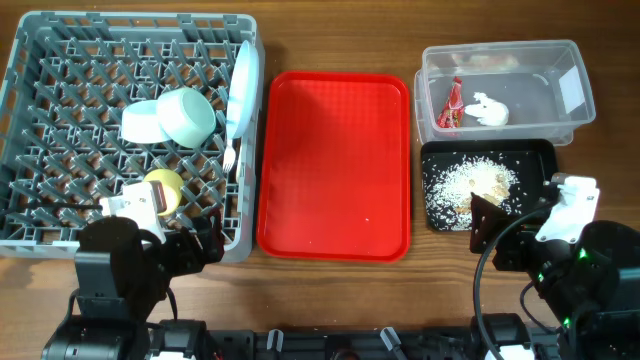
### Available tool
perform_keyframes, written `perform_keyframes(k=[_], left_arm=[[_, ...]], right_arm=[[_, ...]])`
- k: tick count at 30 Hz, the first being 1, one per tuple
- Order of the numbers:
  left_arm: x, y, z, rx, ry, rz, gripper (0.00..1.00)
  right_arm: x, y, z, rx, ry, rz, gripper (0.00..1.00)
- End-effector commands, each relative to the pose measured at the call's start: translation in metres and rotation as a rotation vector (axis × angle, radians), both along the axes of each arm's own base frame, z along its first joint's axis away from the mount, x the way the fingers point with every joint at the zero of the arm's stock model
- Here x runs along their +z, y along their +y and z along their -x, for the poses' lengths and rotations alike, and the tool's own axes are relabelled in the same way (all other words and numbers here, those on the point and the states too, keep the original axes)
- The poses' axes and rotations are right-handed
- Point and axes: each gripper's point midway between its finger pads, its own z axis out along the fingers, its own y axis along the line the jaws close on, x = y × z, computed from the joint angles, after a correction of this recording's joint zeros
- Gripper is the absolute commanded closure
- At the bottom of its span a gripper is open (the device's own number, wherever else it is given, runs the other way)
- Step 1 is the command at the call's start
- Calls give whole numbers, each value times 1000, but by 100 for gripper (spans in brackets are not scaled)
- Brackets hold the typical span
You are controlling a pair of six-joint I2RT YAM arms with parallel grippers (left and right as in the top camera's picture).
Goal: Sort waste into correct bins and load items into the dishwasher rack
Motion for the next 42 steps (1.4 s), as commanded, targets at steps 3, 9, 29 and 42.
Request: perform_keyframes(k=[3,9,29,42], left_arm=[[-3,-1,1,0,9,4,0],[-3,-1,1,0,9,4,0],[-3,-1,1,0,9,4,0],[-3,-1,1,0,9,4,0]], right_arm=[[-2,-4,0,-24,2,3,0],[-3,-4,0,-23,8,4,0],[-9,-11,-33,-74,-765,-39,0],[-87,8,-55,77,-703,131,0]])
